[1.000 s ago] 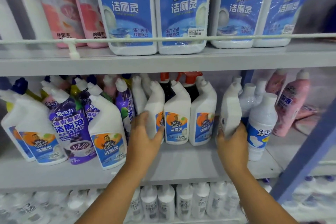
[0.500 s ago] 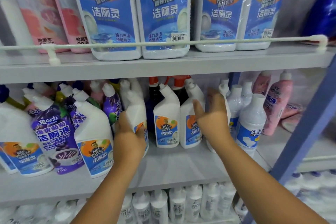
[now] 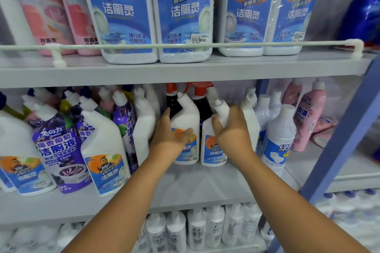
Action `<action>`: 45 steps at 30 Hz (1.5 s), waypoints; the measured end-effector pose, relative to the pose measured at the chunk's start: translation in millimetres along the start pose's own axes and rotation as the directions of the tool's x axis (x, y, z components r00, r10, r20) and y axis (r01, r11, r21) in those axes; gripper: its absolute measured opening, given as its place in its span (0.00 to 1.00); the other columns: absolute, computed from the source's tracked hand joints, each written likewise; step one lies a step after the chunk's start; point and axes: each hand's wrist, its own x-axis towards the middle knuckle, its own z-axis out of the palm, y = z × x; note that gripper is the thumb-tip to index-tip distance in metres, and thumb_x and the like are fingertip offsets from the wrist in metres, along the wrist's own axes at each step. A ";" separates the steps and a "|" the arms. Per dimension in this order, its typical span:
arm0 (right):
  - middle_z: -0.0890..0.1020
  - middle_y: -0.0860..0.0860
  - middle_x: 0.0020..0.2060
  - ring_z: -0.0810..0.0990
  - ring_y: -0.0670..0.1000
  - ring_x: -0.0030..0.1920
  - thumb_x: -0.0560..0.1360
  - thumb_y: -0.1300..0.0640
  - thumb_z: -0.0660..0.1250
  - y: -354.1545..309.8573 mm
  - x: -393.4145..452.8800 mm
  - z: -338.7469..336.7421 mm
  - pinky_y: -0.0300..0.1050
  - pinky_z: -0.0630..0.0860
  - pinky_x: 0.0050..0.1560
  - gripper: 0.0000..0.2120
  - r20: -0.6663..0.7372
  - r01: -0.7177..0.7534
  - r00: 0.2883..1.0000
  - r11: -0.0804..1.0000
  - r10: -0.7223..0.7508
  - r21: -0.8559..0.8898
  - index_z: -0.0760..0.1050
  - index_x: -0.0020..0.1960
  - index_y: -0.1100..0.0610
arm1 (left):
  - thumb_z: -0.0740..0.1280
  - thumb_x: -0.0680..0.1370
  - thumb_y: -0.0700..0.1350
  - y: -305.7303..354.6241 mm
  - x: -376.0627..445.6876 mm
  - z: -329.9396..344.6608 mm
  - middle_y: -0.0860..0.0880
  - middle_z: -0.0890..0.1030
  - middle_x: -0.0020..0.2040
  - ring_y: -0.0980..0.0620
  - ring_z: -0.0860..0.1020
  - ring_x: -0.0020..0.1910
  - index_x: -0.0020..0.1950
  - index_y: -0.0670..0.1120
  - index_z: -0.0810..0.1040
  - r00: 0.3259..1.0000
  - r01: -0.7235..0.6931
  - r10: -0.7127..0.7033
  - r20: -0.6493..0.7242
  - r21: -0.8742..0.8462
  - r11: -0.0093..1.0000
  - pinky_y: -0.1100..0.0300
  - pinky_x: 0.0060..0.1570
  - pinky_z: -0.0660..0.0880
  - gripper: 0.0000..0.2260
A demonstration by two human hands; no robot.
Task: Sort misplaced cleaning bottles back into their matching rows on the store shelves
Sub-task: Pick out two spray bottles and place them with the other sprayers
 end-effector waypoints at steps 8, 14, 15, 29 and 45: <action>0.78 0.44 0.42 0.77 0.41 0.42 0.75 0.43 0.72 1.6 -16.7 -11.1 0.27 0.69 0.38 0.14 -0.014 -0.017 1.000 0.999 0.018 0.049 0.72 0.54 0.49 | 0.76 0.75 0.51 -19.2 -6.6 14.5 0.56 0.78 0.52 0.52 0.79 0.52 0.64 0.55 0.67 0.988 0.121 -0.109 0.107 -0.111 0.986 0.63 0.43 0.75 0.23; 0.81 0.44 0.51 0.81 0.49 0.53 0.66 0.45 0.80 21.3 -15.2 5.7 0.50 0.81 0.52 0.27 0.211 -0.272 0.948 0.949 0.237 0.157 0.72 0.58 0.47 | 0.76 0.75 0.52 -32.2 -34.1 6.0 0.53 0.81 0.56 0.51 0.81 0.53 0.61 0.53 0.71 0.995 0.103 -0.103 0.001 -0.125 0.987 0.57 0.49 0.78 0.21; 0.82 0.45 0.53 0.82 0.50 0.55 0.65 0.44 0.80 22.7 -16.1 7.2 0.52 0.82 0.54 0.28 0.225 -0.295 0.940 0.941 0.255 0.168 0.72 0.60 0.47 | 0.77 0.74 0.51 -31.5 -37.6 0.9 0.53 0.81 0.56 0.52 0.82 0.53 0.61 0.53 0.71 0.994 0.105 -0.108 -0.011 -0.133 0.985 0.58 0.48 0.78 0.21; 0.84 0.45 0.52 0.84 0.44 0.51 0.71 0.54 0.79 -39.4 -62.3 46.2 0.41 0.82 0.47 0.22 0.486 -0.266 0.872 0.887 0.054 0.378 0.76 0.61 0.48 | 0.77 0.74 0.45 -25.2 -132.9 -175.6 0.59 0.85 0.52 0.65 0.82 0.50 0.58 0.59 0.76 0.896 0.023 -0.152 -0.418 -0.298 0.954 0.60 0.51 0.78 0.18; 0.83 0.44 0.51 0.81 0.35 0.46 0.69 0.53 0.79 -59.7 -82.4 115.3 0.30 0.77 0.39 0.22 0.547 -0.173 0.836 0.928 -0.038 0.330 0.76 0.60 0.48 | 0.76 0.76 0.46 -122.3 -96.1 -196.4 0.59 0.84 0.50 0.56 0.83 0.52 0.57 0.58 0.75 0.886 0.203 -0.260 -0.384 -0.183 0.962 0.50 0.50 0.82 0.15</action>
